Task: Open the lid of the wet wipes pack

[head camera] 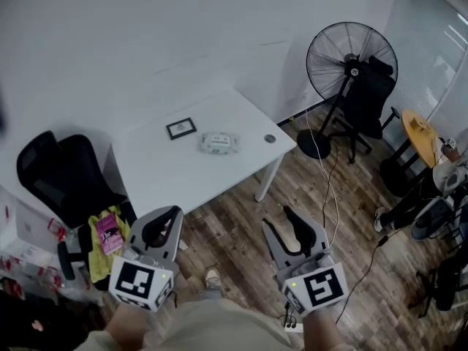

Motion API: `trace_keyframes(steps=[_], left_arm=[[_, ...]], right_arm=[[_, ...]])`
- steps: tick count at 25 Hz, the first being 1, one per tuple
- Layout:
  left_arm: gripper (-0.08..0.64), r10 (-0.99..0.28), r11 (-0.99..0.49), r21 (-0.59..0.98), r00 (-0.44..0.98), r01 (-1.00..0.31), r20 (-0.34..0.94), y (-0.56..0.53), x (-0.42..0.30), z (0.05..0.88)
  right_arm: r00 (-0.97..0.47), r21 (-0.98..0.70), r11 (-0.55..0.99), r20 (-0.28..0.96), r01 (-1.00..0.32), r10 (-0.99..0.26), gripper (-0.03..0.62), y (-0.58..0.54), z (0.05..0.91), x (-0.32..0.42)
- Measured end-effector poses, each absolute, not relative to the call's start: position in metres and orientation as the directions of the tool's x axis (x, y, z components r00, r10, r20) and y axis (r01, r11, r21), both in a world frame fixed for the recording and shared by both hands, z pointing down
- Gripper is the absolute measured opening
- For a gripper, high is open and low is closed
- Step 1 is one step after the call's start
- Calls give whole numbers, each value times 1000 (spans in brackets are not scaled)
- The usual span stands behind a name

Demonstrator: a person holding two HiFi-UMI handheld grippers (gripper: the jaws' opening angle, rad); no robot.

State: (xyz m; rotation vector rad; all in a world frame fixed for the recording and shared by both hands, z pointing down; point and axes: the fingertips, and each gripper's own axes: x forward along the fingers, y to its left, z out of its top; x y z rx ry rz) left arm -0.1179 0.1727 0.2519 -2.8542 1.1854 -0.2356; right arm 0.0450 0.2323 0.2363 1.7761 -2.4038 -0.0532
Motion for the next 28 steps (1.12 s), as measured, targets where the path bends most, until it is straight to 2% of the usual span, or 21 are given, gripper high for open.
trace_keyframes(steps=[10, 13, 17, 28], left_arm=[[30, -689, -721, -51, 707, -691, 160, 57, -127, 273], [29, -699, -712, -88, 692, -697, 178, 37, -130, 280], [29, -705, -708, -148, 679, -690, 206, 19, -124, 292], [31, -694, -713, -128, 669, -689, 268, -50, -96, 327]], right_arm=[[-252, 125, 270, 145, -955, -957, 187, 122, 251, 29], [-260, 136, 286, 177, -949, -949, 187, 99, 260, 25], [-255, 145, 289, 215, -946, -943, 187, 74, 280, 30], [-247, 180, 312, 313, -933, -917, 186, -12, 334, 60]])
